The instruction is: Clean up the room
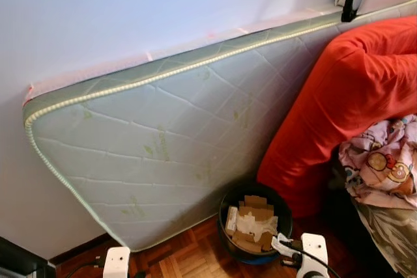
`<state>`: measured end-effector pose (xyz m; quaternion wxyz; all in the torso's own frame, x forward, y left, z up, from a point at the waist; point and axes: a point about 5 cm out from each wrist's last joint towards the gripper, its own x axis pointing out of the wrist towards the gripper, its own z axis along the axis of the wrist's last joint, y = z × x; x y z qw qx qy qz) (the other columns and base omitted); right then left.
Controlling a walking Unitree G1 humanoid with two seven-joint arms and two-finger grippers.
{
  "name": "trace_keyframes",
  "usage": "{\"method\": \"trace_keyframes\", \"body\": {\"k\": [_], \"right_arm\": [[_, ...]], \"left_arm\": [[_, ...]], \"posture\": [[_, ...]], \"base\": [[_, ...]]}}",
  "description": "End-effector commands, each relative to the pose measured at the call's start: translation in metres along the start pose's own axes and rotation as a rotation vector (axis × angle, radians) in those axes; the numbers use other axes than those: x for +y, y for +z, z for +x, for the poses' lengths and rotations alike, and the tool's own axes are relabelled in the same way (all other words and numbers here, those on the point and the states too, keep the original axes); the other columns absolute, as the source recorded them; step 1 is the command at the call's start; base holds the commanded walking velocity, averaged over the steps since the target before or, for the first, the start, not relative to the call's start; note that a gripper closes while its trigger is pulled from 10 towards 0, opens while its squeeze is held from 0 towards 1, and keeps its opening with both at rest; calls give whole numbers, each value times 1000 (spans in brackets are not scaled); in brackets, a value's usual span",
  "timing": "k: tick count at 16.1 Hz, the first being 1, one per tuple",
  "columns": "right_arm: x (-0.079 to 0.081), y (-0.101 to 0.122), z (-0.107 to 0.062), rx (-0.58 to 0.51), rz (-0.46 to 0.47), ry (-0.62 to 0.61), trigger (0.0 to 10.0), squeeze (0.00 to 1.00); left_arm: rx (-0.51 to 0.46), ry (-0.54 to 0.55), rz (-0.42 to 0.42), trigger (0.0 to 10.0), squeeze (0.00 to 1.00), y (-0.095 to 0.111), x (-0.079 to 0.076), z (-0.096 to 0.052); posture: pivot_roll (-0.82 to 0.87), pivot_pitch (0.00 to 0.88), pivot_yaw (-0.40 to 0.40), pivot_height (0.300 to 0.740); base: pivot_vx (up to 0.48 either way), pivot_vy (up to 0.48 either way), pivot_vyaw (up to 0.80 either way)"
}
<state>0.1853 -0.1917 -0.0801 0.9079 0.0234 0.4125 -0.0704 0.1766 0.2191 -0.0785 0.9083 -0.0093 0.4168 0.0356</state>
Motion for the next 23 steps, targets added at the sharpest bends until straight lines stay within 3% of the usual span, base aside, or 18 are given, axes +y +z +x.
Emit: {"method": "trace_keyframes", "body": {"k": [1,23], "right_arm": [[3,0,0,0,-28,14,10000,0],[4,4,1,-7,-27,20,10000,0]], "left_arm": [[29,5,-7,10000,0,-8,2,-2],[22,1,-10,10000,0,-7,1,-2]], "posture": [[52,20,6,740],[55,0,0,740]], "base": [[0,0,800],[22,0,36]]}}
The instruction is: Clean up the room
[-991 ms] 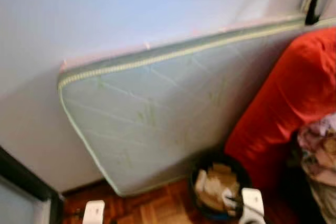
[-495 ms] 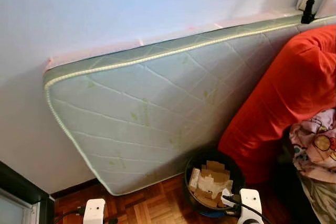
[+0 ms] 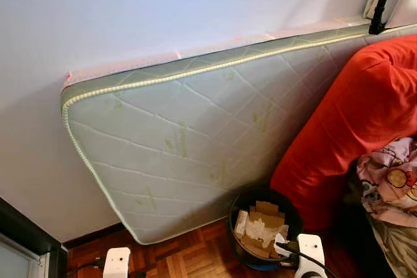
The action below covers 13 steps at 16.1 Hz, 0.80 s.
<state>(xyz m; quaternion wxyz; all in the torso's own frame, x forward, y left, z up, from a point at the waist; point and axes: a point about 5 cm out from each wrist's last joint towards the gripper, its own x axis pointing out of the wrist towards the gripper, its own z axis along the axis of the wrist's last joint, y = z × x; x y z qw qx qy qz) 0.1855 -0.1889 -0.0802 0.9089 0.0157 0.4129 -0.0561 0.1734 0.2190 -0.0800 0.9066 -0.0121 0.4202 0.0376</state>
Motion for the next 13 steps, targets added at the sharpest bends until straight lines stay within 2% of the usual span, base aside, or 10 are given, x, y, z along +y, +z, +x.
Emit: {"method": "trace_keyframes", "body": {"k": [1,13], "right_arm": [[1,5,1,-9,0,1,10000,0],[6,12,3,-37,2,20,10000,0]], "left_arm": [[15,0,-4,10000,0,-4,1,-1],[14,1,-5,10000,0,-4,0,-1]], "posture": [[55,0,0,740],[56,8,-4,740]], "base": [[251,0,0],[269,0,0]]}}
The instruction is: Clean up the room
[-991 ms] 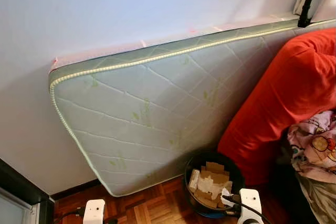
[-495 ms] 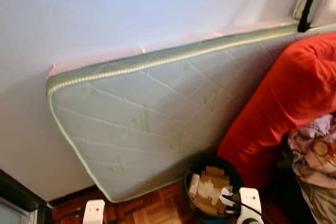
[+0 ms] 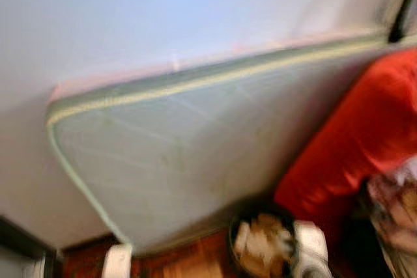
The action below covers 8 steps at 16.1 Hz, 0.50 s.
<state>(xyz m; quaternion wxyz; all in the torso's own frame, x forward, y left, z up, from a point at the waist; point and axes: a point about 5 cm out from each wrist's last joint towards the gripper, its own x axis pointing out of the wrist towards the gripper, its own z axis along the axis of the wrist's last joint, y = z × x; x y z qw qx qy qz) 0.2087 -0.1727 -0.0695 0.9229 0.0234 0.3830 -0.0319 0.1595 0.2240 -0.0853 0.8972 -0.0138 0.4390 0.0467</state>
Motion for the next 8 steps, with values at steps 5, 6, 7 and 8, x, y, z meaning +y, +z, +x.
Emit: {"method": "trace_keyframes", "body": {"k": [5,6,7,8], "right_arm": [[-10,0,-1,-7,-4,-11,10000,0],[-9,1,-1,-10,-4,-6,10000,0],[-6,4,0,-21,-8,8,10000,0],[-3,7,1,-37,-17,25,10000,0]], "left_arm": [[-36,-20,2,10000,0,10,-7,3],[-38,-21,3,10000,0,10,-7,3],[-46,-27,-1,10000,0,11,-7,3],[-56,-30,-5,10000,0,12,-8,3]], "posture": [[56,11,-8,740],[57,11,-9,740],[58,12,-10,740],[58,14,-10,740]], "base": [[275,0,0],[0,0,0],[0,0,0],[0,0,0]]}}
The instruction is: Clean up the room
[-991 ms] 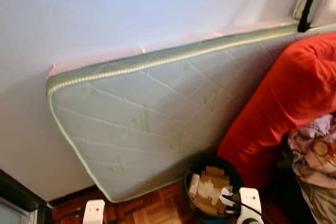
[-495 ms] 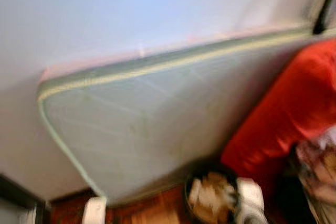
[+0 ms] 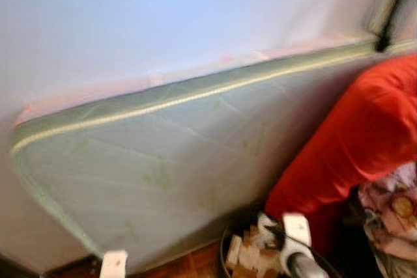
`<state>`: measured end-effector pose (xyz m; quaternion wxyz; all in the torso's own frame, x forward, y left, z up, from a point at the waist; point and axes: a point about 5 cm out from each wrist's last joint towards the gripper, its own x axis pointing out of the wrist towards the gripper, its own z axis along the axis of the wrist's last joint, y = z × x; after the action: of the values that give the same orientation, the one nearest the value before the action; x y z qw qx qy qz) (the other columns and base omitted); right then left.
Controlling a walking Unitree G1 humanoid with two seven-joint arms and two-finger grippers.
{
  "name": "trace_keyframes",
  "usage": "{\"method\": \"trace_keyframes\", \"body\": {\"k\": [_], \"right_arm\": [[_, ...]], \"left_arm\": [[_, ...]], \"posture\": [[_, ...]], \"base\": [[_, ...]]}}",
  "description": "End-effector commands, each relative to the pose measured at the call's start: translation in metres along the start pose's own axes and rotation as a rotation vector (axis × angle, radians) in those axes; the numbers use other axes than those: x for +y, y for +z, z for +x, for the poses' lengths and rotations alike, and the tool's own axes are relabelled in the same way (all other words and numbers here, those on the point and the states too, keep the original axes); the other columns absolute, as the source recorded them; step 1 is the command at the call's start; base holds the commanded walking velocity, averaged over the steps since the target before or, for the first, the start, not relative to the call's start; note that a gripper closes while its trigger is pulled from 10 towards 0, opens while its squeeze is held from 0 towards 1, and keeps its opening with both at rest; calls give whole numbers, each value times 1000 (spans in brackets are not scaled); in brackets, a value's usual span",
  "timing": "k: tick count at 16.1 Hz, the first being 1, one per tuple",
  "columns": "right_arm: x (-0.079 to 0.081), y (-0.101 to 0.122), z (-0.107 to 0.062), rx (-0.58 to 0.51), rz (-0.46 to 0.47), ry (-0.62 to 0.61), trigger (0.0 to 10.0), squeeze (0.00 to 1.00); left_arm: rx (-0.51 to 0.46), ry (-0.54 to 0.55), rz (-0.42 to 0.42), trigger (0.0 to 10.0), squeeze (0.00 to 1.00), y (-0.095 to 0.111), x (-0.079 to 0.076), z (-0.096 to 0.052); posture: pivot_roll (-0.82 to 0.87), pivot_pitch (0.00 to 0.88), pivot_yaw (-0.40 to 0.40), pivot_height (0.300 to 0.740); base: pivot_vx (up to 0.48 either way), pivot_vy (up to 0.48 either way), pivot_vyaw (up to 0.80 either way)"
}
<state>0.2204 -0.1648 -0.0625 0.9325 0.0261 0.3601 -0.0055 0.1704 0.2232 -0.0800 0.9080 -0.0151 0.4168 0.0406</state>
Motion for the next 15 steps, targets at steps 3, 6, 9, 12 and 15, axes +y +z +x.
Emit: {"method": "trace_keyframes", "body": {"k": [3,6,9,12,15], "right_arm": [[-7,-2,-2,-2,-22,-4,10000,0],[-4,0,-1,-14,-24,12,10000,0],[-3,1,-1,-19,-24,21,10000,0],[-1,4,0,-29,-23,38,10000,0],[-1,5,0,-36,-23,45,10000,0]], "left_arm": [[-28,-27,-13,10000,0,2,-7,1],[-41,-33,-20,10000,0,3,-7,1],[-44,-32,-22,10000,0,3,-7,1],[-47,-34,-27,10000,0,3,-8,1],[-53,-37,-27,10000,0,3,-8,0]], "posture": [[56,15,-11,740],[54,15,-13,740],[54,15,-14,740],[51,15,-16,740],[51,11,-17,740]], "base": [[0,0,0],[82,0,0],[256,0,0],[259,0,0],[270,0,0]]}}
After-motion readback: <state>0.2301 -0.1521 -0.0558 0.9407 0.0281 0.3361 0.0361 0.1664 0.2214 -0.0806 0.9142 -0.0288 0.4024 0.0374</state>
